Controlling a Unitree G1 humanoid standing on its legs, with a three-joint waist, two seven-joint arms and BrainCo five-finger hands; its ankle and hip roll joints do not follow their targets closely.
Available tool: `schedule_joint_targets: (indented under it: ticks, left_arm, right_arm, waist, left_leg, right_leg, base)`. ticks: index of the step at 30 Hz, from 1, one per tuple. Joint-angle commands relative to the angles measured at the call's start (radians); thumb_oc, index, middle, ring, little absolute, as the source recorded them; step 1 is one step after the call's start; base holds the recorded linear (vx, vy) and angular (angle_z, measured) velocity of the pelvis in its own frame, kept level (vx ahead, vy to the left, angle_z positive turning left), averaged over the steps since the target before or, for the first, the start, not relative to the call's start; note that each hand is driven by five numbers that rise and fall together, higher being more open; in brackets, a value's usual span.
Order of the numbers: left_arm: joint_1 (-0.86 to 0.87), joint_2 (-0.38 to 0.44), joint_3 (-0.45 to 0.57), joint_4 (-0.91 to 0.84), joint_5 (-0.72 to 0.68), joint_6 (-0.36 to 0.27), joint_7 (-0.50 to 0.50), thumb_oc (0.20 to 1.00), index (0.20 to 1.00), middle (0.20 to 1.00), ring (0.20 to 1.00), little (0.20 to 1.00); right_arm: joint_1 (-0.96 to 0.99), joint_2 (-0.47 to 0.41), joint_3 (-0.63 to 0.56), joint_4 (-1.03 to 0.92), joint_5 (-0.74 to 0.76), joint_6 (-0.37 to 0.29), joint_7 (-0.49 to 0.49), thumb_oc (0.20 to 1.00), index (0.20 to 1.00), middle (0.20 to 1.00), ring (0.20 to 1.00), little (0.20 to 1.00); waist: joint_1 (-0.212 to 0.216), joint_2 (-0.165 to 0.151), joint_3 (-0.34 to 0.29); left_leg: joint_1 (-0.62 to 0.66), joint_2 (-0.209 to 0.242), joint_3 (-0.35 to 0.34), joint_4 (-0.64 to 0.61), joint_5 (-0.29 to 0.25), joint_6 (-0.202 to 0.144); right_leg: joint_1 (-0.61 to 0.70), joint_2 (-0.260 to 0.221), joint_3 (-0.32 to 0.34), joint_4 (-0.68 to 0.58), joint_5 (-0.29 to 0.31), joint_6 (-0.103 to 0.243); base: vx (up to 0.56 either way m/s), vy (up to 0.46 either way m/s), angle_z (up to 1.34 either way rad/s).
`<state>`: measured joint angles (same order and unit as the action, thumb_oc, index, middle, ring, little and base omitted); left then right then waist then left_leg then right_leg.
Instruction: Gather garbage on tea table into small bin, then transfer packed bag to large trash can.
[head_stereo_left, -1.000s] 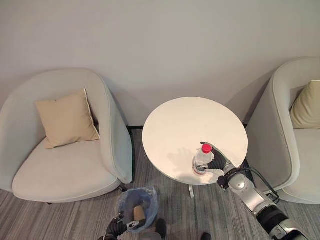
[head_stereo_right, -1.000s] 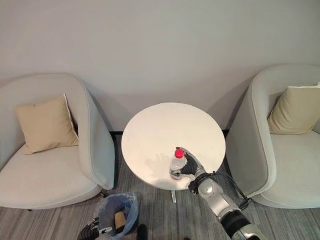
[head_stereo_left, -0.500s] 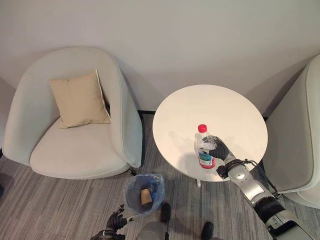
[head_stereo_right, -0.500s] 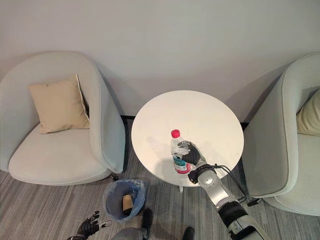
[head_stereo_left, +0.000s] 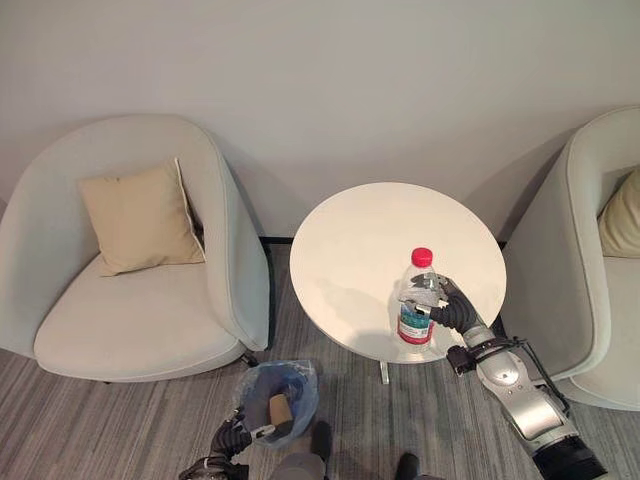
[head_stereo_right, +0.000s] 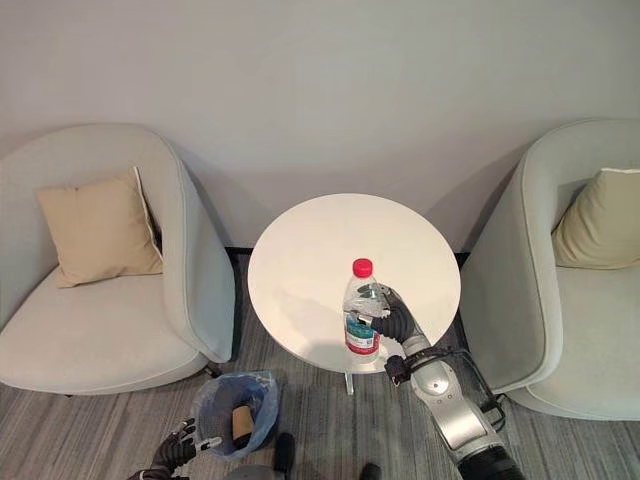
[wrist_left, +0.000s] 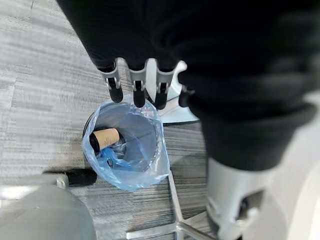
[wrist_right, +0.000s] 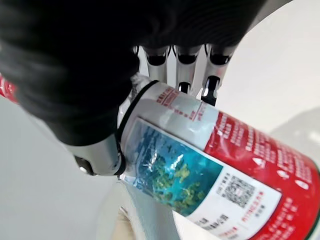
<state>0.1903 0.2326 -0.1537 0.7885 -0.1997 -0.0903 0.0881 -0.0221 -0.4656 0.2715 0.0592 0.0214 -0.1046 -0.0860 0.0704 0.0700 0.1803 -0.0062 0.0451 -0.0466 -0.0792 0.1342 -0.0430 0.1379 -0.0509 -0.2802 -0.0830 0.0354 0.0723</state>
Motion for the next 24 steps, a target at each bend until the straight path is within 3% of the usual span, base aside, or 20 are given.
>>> schedule_joint_targets:
  ticks: [1, 4, 6, 8, 10, 11, 15, 18, 19, 20, 21, 22, 24]
  left_arm:
    - [-0.069, 0.042, 0.012, 0.025, -0.038, -0.028, 0.015, 1.000, 1.000, 1.000, 1.000, 1.000]
    - [-0.070, 0.037, 0.006, 0.022, -0.042, -0.029, 0.016, 1.000, 1.000, 1.000, 1.000, 1.000]
    - [-0.069, 0.029, -0.005, 0.023, -0.023, -0.028, 0.014, 1.000, 1.000, 1.000, 1.000, 1.000]
    - [-0.070, 0.028, -0.005, 0.023, -0.023, -0.028, 0.014, 1.000, 1.000, 1.000, 1.000, 1.000]
    - [-0.071, 0.028, -0.011, 0.016, -0.010, -0.027, 0.011, 1.000, 1.000, 1.000, 1.000, 1.000]
    - [-0.071, 0.028, -0.011, 0.016, -0.010, -0.027, 0.011, 1.000, 1.000, 1.000, 1.000, 1.000]
    - [-0.062, 0.025, -0.014, 0.036, 0.022, -0.019, 0.005, 1.000, 1.000, 1.000, 1.000, 1.000]
    - [-0.060, 0.030, -0.009, 0.035, 0.024, -0.016, 0.001, 1.000, 1.000, 1.000, 1.000, 1.000]
    - [-0.064, 0.039, -0.001, 0.035, 0.021, -0.016, 0.005, 1.000, 1.000, 1.000, 1.000, 1.000]
    - [-0.085, 0.063, 0.013, 0.022, 0.018, -0.018, 0.013, 1.000, 1.000, 1.000, 1.000, 1.000]
    - [-0.086, 0.063, 0.013, 0.022, 0.018, -0.018, 0.013, 1.000, 1.000, 1.000, 1.000, 1.000]
    - [-0.094, 0.069, 0.011, 0.003, 0.015, -0.026, 0.014, 1.000, 1.000, 1.000, 1.000, 1.000]
    - [-0.097, 0.069, 0.007, 0.001, 0.017, -0.026, 0.013, 1.000, 1.000, 1.000, 1.000, 1.000]
  right_arm:
    - [-0.070, -0.001, -0.017, -0.085, 0.019, -0.096, -0.017, 0.200, 0.200, 0.200, 0.200, 0.200]
    - [-0.074, -0.005, -0.017, -0.075, 0.006, -0.092, -0.028, 0.200, 0.200, 0.200, 0.200, 0.200]
    - [-0.079, -0.009, -0.028, -0.066, -0.016, -0.084, -0.056, 0.200, 0.200, 0.200, 0.200, 0.200]
    - [-0.080, -0.009, -0.029, -0.066, -0.016, -0.084, -0.056, 0.200, 0.200, 0.200, 0.200, 0.200]
    - [-0.084, -0.013, -0.045, -0.064, -0.028, -0.073, -0.068, 0.200, 0.200, 0.200, 0.200, 0.200]
    - [-0.084, -0.013, -0.045, -0.064, -0.028, -0.073, -0.068, 0.200, 0.200, 0.200, 0.200, 0.200]
    - [-0.098, 0.003, -0.048, -0.048, -0.046, -0.058, -0.068, 0.200, 0.200, 0.200, 0.200, 0.200]
    - [-0.105, 0.013, -0.037, -0.040, -0.056, -0.052, -0.061, 0.200, 0.200, 0.200, 0.200, 0.200]
    - [-0.126, 0.031, -0.018, -0.031, -0.063, -0.053, -0.059, 0.200, 0.200, 0.200, 0.200, 0.200]
    - [-0.137, 0.048, 0.003, -0.030, -0.067, -0.054, -0.053, 0.200, 0.200, 0.200, 0.200, 0.200]
    - [-0.137, 0.048, 0.003, -0.030, -0.067, -0.053, -0.053, 0.200, 0.200, 0.200, 0.200, 0.200]
    - [-0.127, 0.048, 0.008, -0.037, -0.069, -0.054, -0.044, 0.200, 0.200, 0.200, 0.200, 0.200]
    - [-0.122, 0.046, 0.006, -0.038, -0.070, -0.053, -0.044, 0.200, 0.200, 0.200, 0.200, 0.200]
  waist:
    - [0.009, -0.062, -0.017]
    - [0.011, -0.063, -0.008]
    - [-0.001, -0.066, -0.003]
    - [-0.002, -0.065, -0.006]
    - [-0.010, -0.067, -0.009]
    - [-0.011, -0.067, -0.009]
    - [-0.013, -0.066, -0.035]
    - [-0.010, -0.067, -0.040]
    - [-0.005, -0.066, -0.031]
    - [-0.008, -0.065, -0.013]
    - [-0.007, -0.064, -0.016]
    - [-0.028, -0.065, -0.002]
    - [-0.035, -0.066, -0.001]
  left_leg:
    - [-0.028, -0.007, 0.014, 0.097, -0.113, -0.058]
    - [-0.062, -0.009, 0.036, 0.127, -0.108, -0.062]
    - [-0.074, 0.016, 0.159, 0.151, -0.118, -0.034]
    - [-0.080, 0.016, 0.158, 0.150, -0.115, -0.033]
    - [-0.066, 0.024, 0.223, 0.150, -0.132, -0.022]
    - [-0.066, 0.024, 0.223, 0.150, -0.132, -0.022]
    - [-0.028, -0.002, 0.242, 0.125, -0.166, 0.001]
    - [-0.014, -0.019, 0.239, 0.116, -0.180, 0.017]
    - [-0.003, -0.028, 0.239, 0.112, -0.194, 0.037]
    - [0.006, -0.036, 0.233, 0.107, -0.202, 0.054]
    - [0.001, -0.035, 0.234, 0.106, -0.200, 0.055]
    - [0.019, -0.054, 0.202, 0.091, -0.201, 0.062]
    - [0.019, -0.060, 0.188, 0.088, -0.200, 0.064]
  right_leg:
    - [0.025, -0.011, 0.020, 0.027, -0.191, -0.011]
    - [0.025, -0.018, -0.005, 0.019, -0.183, -0.011]
    - [0.028, -0.040, -0.064, 0.014, -0.176, -0.006]
    - [0.023, -0.040, -0.065, 0.014, -0.173, -0.005]
    - [0.029, -0.059, -0.107, 0.022, -0.169, 0.001]
    - [0.029, -0.059, -0.107, 0.022, -0.170, 0.001]
    - [0.036, -0.092, -0.123, 0.051, -0.170, 0.028]
    - [0.013, -0.113, -0.102, 0.104, -0.177, 0.037]
    - [-0.035, -0.136, -0.077, 0.199, -0.180, 0.048]
    - [-0.129, -0.140, -0.010, 0.328, -0.166, 0.069]
    - [-0.134, -0.139, -0.009, 0.326, -0.163, 0.068]
    - [-0.177, -0.083, 0.089, 0.291, -0.163, 0.061]
    - [-0.190, -0.061, 0.119, 0.267, -0.155, 0.053]
  base:
    - [-0.07, -0.018, 0.18]
    - [-0.07, 0.005, 0.46]
    - [-0.05, 0.098, 0.78]
    - [0.01, 0.073, 1.00]
    - [0.04, 0.114, 0.62]
    - [0.09, 0.193, 0.52]
    - [0.14, 0.229, 0.43]
    - [0.07, 0.188, 0.12]
    - [0.11, 0.383, 0.00]
    - [0.08, 0.296, -0.20]
    - [0.12, 0.212, -0.24]
    - [0.07, 0.070, 0.01]
    - [0.07, 0.041, 0.21]
